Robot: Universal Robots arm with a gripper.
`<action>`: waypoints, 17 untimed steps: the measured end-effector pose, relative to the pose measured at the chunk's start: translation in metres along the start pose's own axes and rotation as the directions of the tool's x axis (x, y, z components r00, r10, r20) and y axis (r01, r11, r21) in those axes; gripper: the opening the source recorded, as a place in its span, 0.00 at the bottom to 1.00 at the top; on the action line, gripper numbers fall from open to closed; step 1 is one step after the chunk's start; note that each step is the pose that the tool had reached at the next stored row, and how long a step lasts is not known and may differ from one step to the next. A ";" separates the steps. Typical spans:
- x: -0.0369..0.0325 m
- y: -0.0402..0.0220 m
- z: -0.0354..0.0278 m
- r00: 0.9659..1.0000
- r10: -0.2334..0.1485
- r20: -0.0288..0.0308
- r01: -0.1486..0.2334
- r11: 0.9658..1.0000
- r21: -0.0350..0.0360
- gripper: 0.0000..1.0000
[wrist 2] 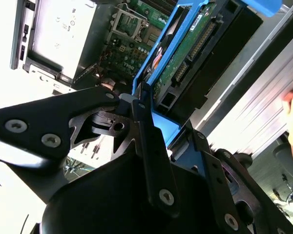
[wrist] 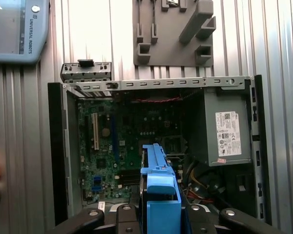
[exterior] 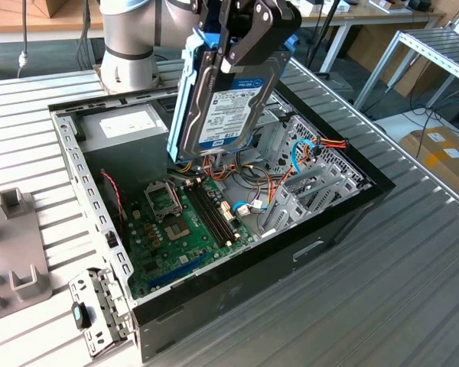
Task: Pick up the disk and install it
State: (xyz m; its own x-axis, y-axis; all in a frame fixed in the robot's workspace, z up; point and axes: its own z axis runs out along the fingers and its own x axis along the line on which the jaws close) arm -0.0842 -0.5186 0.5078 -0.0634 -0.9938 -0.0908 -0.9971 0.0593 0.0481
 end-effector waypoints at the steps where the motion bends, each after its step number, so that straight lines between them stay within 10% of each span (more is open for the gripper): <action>1: 0.0001 -0.0002 0.0000 1.000 0.000 0.000 0.000 1.000 0.000 0.37; 17: 0.0144 -0.0136 0.0008 1.000 0.000 0.000 0.000 1.000 0.000 0.37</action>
State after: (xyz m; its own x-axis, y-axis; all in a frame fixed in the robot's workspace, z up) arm -0.0715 -0.5337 0.5051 -0.0634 -0.9939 -0.0907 -0.9971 0.0593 0.0481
